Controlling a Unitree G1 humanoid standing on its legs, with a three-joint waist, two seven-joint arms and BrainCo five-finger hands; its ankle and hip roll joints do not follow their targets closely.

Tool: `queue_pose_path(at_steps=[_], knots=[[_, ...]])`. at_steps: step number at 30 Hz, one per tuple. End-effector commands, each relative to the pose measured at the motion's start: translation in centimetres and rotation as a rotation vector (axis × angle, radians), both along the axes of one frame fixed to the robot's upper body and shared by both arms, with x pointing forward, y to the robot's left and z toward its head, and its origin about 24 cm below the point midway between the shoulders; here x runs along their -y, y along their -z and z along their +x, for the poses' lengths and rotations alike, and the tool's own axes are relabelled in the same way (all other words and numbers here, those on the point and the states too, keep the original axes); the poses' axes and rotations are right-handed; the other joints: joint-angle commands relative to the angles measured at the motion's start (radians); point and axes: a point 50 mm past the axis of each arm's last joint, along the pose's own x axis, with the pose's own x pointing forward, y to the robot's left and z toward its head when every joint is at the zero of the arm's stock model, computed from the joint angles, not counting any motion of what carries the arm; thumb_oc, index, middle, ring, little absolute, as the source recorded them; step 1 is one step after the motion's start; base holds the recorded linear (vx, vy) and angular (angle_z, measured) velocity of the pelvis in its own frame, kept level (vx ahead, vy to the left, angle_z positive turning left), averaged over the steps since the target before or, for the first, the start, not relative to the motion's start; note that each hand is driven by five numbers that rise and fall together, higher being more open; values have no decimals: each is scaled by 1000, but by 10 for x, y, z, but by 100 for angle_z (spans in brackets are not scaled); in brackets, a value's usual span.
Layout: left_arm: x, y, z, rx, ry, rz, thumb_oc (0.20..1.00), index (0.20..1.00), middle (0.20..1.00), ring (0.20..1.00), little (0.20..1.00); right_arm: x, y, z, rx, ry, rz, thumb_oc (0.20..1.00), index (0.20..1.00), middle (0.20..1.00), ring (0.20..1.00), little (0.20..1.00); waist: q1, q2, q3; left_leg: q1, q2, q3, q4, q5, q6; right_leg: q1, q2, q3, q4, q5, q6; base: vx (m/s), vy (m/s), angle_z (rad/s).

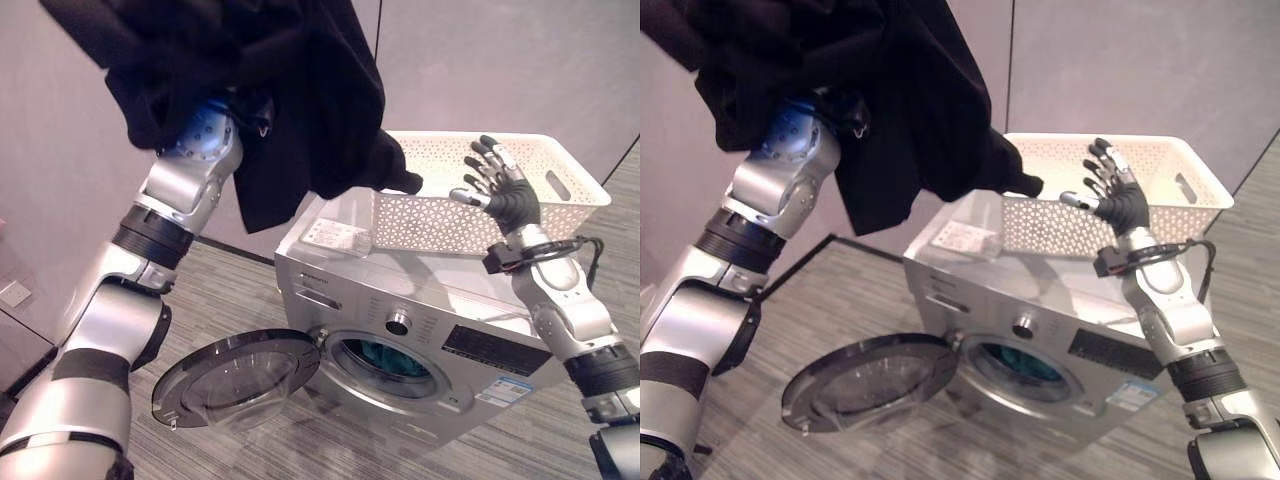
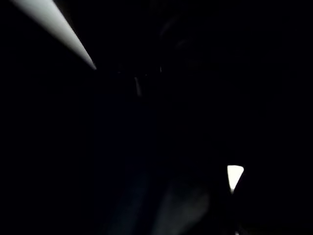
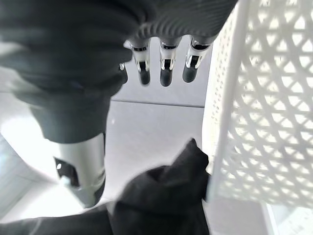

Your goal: Grab the laundry basket,head to the washer,open it,put in the laundry and shut it.

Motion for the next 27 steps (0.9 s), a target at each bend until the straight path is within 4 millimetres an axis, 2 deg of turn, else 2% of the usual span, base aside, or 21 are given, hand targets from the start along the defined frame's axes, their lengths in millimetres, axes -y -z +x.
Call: queue_pose_path(at_steps=[1, 4, 5, 6, 9, 14, 15, 17, 18, 19, 20, 21, 22, 25, 26, 27], knots=[[-47, -43, -16, 169, -121, -137, 200, 200, 200, 200, 200, 27, -44, -10, 210, 123, 12, 1000, 1000, 1000, 1000, 1000, 50, -43, -30, 145, -34, 23, 11, -194, 48, -64, -29, 11, 43, -7, 22, -2, 33, 0], [-56, -47, -27, 215, -124, -148, 200, 200, 200, 200, 200, 36, -48, -18, 227, 166, -15, 1000, 1000, 1000, 1000, 1000, 52, -45, -30, 141, -38, 27, 11, -187, 51, -72, -32, 14, 42, 3, 22, 0, 0, 0], [-69, -47, -44, 276, -147, -134, 200, 200, 200, 200, 200, 49, -46, -30, 248, 227, -18, 1000, 1000, 1000, 1000, 1000, 57, -49, -31, 139, -41, 26, 11, -190, 55, -73, -33, 15, 40, 4, 23, 0, 0, 0], [-69, -46, -44, 274, -148, -135, 200, 200, 200, 200, 200, 49, -45, -30, 246, 227, -19, 1000, 1000, 1000, 1000, 1000, 58, -48, -33, 139, -42, 27, 11, -190, 55, -73, -34, 15, 40, 4, 23, 0, 0, 0], [-85, -35, -60, 306, -178, -134, 200, 200, 200, 200, 200, 60, -41, -46, 272, 282, -21, 1000, 1000, 1000, 1000, 1000, 66, -51, -37, 143, -46, 24, 11, -195, 59, -67, -36, 13, 36, 4, 25, 3, 9, 1], [-106, -20, -75, 325, -238, -161, 200, 200, 200, 200, 200, 72, -36, -57, 272, 345, -18, 1000, 1000, 1000, 1000, 1000, 74, -58, -43, 146, -49, 26, 11, -199, 62, -63, -39, 12, 32, 4, 25, 0, 0, 0], [-119, -7, -84, 320, -271, -197, 200, 200, 200, 200, 200, 78, -32, -64, 280, 388, -4, 1000, 1000, 1000, 1000, 1000, 77, -61, -44, 146, -50, 25, 11, -200, 63, -63, -40, 13, 32, 4, 25, 0, 0, 0], [-124, 2, -88, 308, -282, -207, 200, 200, 200, 200, 200, 81, -30, -70, 287, 414, 4, 1000, 1000, 1000, 1000, 1000, 79, -61, -46, 145, -51, 25, 11, -201, 64, -63, -41, 12, 32, 4, 25, 1, 10, -2], [-135, 22, -97, 272, -313, -216, 200, 200, 200, 200, 200, 92, -28, -83, 306, 492, 2, 1000, 1000, 1000, 1000, 1000, 80, -64, -47, 143, -54, 24, 11, -203, 67, -64, -43, 13, 32, 5, 24, 0, 0, 0], [-140, 32, -102, 253, -331, -217, 200, 200, 200, 200, 200, 99, -29, -92, 325, 541, -2, 1000, 1000, 1000, 1000, 1000, 79, -65, -46, 144, -54, 25, 11, -205, 68, -64, -43, 15, 32, 5, 24, -3, 38, 0], [-143, 42, -106, 232, -340, -220, 200, 200, 200, 200, 200, 106, -32, -101, 352, 600, -5, 1000, 1000, 1000, 1000, 1000, 76, -68, -44, 143, -55, 25, 11, -207, 70, -65, -44, 16, 33, 6, 25, 0, 0, 0], [-143, 43, -107, 228, -339, -221, 200, 200, 200, 200, 200, 106, -32, -101, 350, 601, -8, 1000, 1000, 1000, 1000, 1000, 77, -66, -47, 144, -56, 25, 11, -207, 70, -65, -44, 16, 33, 6, 25, 0, 0, 0], [-148, 65, -113, 170, -361, -232, 200, 200, 200, 200, 200, 118, -34, -119, 383, 717, -33, 1000, 1000, 1000, 1000, 1000, 74, -69, -48, 144, -57, 28, 11, -210, 73, -65, -46, 20, 33, 7, 25, 0, 32, 5], [-154, 95, -124, 75, -395, -233, 200, 200, 200, 200, 200, 129, -37, -144, 392, 885, -132, 1000, 1000, 1000, 1000, 1000, 64, -73, -48, 143, -61, 34, 12, -215, 79, -71, -49, 29, 36, 12, 27, -12, 38, 0], [-155, 103, -129, 46, -397, -229, 200, 200, 200, 200, 200, 130, -34, -149, 368, 921, -180, 1000, 1000, 1000, 1000, 1000, 61, -73, -51, 143, -64, 38, 11, -215, 81, -75, -49, 34, 37, 15, 28, 13, 31, -1], [-155, 104, -129, 44, -397, -229, 200, 200, 200, 200, 200, 130, -34, -149, 367, 921, -181, 1000, 1000, 1000, 1000, 1000, 62, -72, -52, 144, -63, 39, 11, -216, 81, -75, -49, 35, 37, 14, 28, -32, 29, -2]])
